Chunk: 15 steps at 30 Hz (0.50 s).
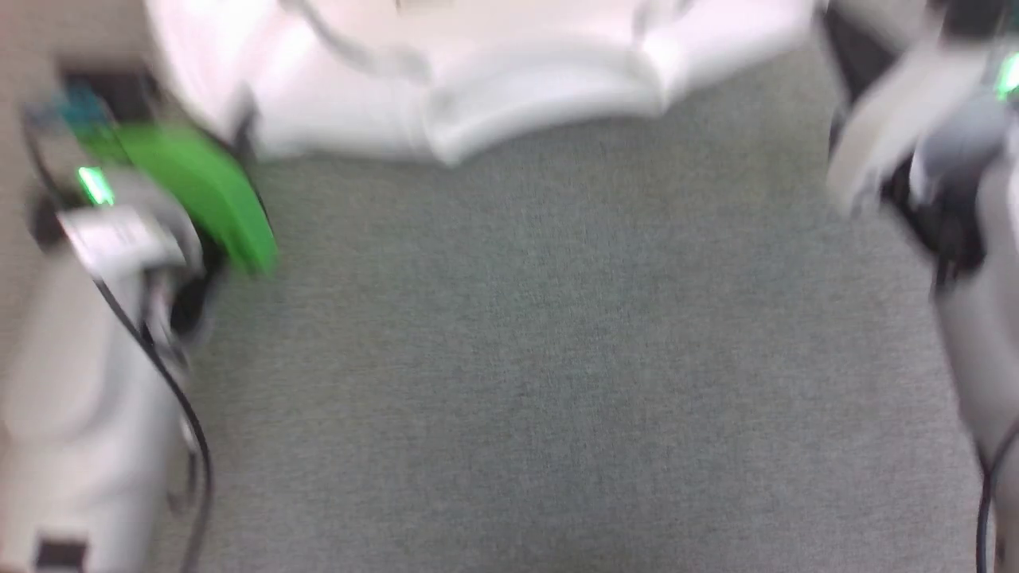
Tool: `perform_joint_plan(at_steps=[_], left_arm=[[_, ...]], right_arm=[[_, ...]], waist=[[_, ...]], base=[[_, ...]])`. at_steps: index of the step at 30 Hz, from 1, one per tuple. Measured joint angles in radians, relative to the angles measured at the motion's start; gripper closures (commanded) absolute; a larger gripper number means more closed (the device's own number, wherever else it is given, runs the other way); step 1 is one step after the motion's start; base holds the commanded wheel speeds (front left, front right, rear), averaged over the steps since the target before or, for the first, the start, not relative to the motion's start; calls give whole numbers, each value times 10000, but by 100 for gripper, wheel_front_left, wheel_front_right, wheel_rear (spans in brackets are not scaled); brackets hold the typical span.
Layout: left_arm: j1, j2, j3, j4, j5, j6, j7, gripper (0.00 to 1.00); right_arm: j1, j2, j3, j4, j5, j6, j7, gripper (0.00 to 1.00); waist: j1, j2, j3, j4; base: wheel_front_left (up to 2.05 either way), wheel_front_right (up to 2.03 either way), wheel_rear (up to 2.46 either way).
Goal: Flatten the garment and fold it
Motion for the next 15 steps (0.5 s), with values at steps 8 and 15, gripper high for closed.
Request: perform_joint_plan(at_steps=[8, 15], left_arm=[[3677, -251, -270, -1774, -644, 504, 468, 100], [6391, -493, -58, -2894, -1026, 1281, 299, 100]], right_arm=[[4669, 813, -2098, -2961, 136, 0, 1352, 100], [7642, 2167, -3214, -5177, -245, 0, 2466, 100]], waist=[[-1, 0, -1659, 343], [-1, 0, -2933, 577]], base=[[0, 0, 0], [0, 0, 0]])
